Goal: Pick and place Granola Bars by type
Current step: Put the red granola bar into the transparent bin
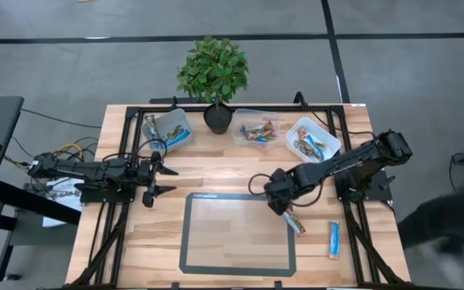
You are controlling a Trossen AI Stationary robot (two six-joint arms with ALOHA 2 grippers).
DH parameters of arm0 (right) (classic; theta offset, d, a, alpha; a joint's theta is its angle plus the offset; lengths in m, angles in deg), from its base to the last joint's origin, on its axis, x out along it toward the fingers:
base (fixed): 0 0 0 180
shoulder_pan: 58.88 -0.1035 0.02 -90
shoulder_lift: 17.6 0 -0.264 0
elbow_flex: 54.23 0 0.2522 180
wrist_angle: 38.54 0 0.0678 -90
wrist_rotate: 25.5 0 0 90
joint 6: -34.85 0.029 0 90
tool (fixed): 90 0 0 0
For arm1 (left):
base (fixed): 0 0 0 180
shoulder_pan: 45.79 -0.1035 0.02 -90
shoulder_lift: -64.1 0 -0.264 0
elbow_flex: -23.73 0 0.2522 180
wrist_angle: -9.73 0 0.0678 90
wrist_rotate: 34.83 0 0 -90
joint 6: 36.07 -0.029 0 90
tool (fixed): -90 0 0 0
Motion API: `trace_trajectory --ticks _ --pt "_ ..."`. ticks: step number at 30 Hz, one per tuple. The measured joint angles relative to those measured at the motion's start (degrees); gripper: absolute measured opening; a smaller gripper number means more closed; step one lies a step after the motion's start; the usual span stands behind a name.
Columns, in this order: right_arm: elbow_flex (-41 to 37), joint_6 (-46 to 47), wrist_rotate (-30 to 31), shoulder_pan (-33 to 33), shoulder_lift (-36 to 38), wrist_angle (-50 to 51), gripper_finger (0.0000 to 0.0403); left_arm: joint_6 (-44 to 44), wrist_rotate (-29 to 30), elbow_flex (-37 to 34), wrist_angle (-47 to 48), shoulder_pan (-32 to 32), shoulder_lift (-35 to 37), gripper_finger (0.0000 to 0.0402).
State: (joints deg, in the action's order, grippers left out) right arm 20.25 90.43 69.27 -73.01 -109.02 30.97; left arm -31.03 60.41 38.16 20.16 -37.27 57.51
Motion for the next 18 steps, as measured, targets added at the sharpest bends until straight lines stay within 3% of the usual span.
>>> trace_trajectory --ticks 9,18 --pt "-3.95 6.06 -10.42 -5.30 -0.02 -1.34 0.0255 2.10 0.02 -0.02 0.68 1.09 0.00 0.0233" --pt "-3.94 7.99 -13.28 -8.94 -2.22 -3.21 0.0255 2.26 0.09 -0.02 0.72 1.09 0.00 0.0233"
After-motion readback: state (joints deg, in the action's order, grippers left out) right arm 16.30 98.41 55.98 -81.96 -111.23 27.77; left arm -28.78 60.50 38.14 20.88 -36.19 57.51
